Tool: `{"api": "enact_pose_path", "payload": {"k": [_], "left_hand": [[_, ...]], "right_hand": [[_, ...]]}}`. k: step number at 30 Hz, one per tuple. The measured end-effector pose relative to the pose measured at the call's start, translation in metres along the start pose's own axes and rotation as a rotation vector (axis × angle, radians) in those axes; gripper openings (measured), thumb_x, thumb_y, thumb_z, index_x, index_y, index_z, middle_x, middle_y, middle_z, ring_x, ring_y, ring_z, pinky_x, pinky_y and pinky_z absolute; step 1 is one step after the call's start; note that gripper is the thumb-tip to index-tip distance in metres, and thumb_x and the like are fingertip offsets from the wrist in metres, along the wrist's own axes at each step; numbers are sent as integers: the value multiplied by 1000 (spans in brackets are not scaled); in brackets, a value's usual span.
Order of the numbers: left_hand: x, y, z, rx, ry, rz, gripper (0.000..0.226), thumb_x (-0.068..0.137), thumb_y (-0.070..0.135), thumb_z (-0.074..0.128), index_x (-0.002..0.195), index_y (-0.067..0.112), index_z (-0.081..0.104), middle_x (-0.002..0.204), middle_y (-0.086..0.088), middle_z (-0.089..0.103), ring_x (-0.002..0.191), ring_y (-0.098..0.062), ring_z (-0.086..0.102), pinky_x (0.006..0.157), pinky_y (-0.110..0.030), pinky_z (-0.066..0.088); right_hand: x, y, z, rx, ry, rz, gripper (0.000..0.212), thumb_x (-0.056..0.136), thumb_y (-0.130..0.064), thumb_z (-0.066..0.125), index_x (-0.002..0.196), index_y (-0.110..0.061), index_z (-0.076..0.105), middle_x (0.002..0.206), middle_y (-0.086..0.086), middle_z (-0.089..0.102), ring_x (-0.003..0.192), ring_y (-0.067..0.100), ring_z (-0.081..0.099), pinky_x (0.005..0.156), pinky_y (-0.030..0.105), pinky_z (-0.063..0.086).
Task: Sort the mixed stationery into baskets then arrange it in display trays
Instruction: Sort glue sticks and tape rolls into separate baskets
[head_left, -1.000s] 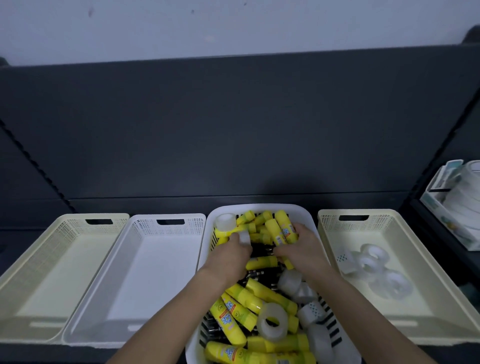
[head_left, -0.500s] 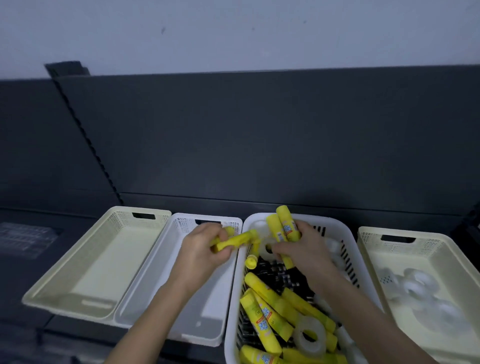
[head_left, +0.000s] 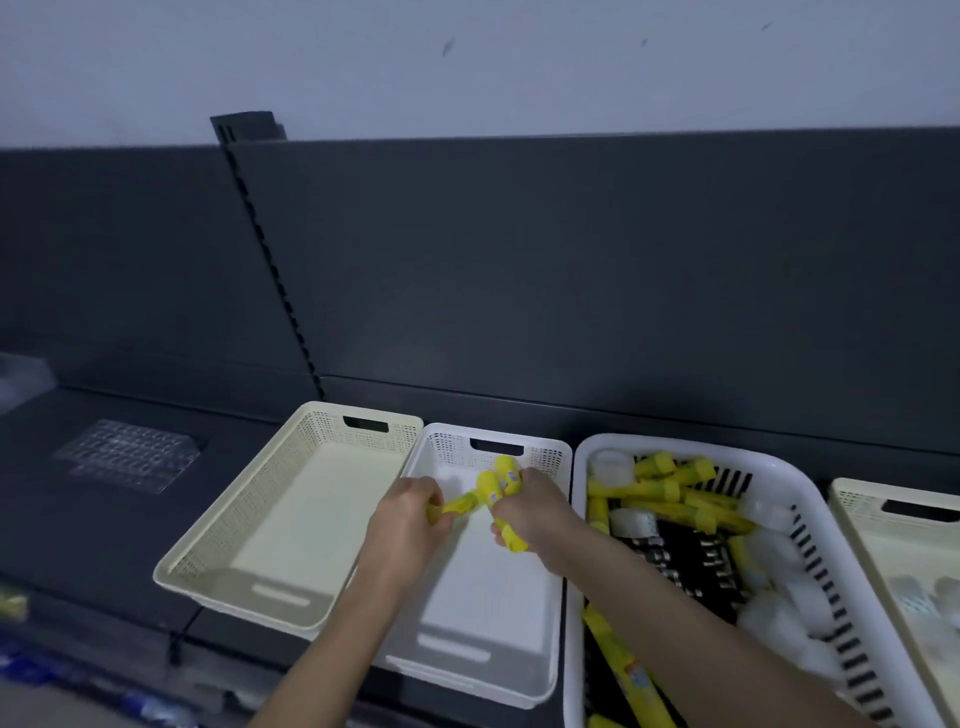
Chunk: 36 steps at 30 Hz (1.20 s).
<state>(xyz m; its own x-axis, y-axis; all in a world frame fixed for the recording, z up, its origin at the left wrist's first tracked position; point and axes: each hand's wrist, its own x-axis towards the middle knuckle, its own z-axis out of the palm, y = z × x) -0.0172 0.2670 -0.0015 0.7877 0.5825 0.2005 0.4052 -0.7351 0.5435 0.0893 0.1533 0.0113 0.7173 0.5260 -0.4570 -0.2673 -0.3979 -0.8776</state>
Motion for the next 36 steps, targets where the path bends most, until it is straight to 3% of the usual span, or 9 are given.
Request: {"api": "enact_pose_path", "payload": {"k": [6,8,11,16,22,26,28,31,36], "left_hand": [[2,-3,10,229,-195,73,30,89,32,56,113,14,58,105,-11,62,96,-32,61,77,-34,47],[3,5,10,301,-220,71,30,89,40,52,108,17,55,101,-9,62,95,-32,62,74,-35,48],[9,25,7,413,-238,127,33,85,42,54,106,17,55,101,-6,60,95,-30,62,71,-33,46],[13,68,15,215,-210,269,40,87,35,59,122,17,57,119,-5,58,108,-26,57,85,-35,48],[-3,108,33,-52,-341,473,37,83,28,66,119,19,63,118,1,61,111,-15,56,92,-27,43],[-17,134,45,-148,-497,563,39,79,30,72,117,24,65,114,6,62,100,5,48,82,1,32],[-23,144,52,-64,-697,591,54,75,35,75,126,30,57,121,11,56,103,7,43,84,-2,33],[-27,146,57,230,-983,653,80,68,39,79,138,35,39,120,5,52,106,-12,49,83,-27,44],[-42,149,63,586,-859,901,89,62,30,76,136,29,28,108,-3,45,98,-22,41,78,-31,30]], "right_hand": [[9,9,0,-333,49,4,43,85,-7,47,126,-16,42,113,4,47,93,20,52,70,31,51],[4,5,-6,-405,39,-83,49,83,-8,50,131,-15,44,125,7,49,103,20,54,77,30,50],[-5,-4,-24,-461,78,-231,52,84,-13,53,136,-14,44,132,6,50,99,15,54,68,19,43],[-16,-5,-71,-553,196,-342,42,88,-16,56,129,-11,53,129,6,56,114,18,53,81,16,39],[-35,13,-129,-565,258,-324,37,89,-15,56,125,-11,57,130,3,57,117,16,53,89,21,38],[-48,29,-165,-556,291,-316,30,89,-13,58,118,-9,62,120,5,62,111,19,57,88,25,43],[-53,36,-177,-542,303,-315,27,89,-13,59,115,-7,63,115,6,64,107,20,58,88,28,46],[-61,49,-192,-531,294,-316,25,89,-13,59,114,-9,64,113,4,65,104,16,59,88,26,46],[-70,68,-201,-559,239,-307,22,90,-16,59,111,-13,66,109,2,67,100,13,60,88,27,49]]}}
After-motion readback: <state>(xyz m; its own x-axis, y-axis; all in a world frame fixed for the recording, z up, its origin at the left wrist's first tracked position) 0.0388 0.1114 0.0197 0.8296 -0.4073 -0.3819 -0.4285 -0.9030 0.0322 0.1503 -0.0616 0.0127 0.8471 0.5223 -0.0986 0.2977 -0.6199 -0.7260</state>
